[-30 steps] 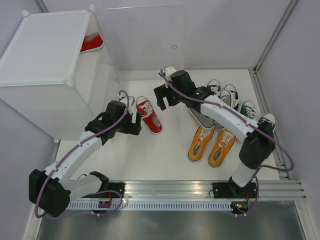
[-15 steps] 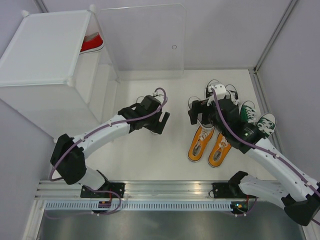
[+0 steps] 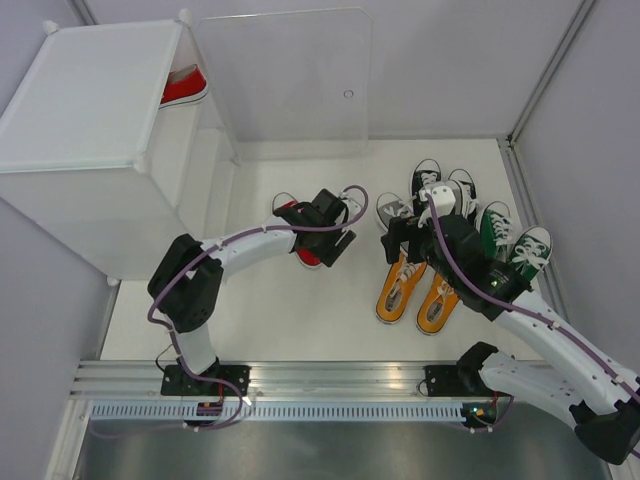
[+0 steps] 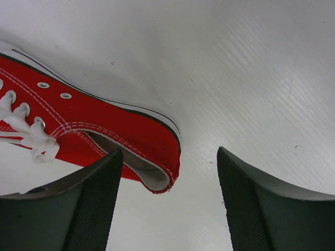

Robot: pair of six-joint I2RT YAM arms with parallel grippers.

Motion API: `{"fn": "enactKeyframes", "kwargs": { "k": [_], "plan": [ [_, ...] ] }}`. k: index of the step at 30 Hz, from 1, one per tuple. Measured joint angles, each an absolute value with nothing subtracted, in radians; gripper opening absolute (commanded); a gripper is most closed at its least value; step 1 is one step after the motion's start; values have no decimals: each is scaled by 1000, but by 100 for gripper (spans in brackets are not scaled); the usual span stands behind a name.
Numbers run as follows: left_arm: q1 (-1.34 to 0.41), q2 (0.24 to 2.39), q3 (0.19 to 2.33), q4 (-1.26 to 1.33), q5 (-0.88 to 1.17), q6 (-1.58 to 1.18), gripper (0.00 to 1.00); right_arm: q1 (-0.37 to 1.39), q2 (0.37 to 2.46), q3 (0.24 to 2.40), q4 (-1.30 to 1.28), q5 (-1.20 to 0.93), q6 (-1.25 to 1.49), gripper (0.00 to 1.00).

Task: Place and organize the shoes in the shoe cabinet

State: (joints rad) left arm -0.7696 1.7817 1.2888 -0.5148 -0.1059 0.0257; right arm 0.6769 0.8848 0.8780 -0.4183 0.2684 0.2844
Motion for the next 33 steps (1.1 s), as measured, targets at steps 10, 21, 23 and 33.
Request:
{"fn": "enactKeyframes", "kwargs": {
  "k": [10,21,23,33],
  "plan": [
    [-751,1827,1299,-507,-46,84,62,677,886,858,-404,267,284,97],
    [-743,1840,1256,-482,-49,93,39,677,901,855,-401,264,284,96],
    [-740,1839,1253,-478,-51,93,32,677,904,855,-400,263,284,97],
    [-742,1793,1260,-550,-4,70,2,677,901,850,-397,263,284,96]
  ]
}}
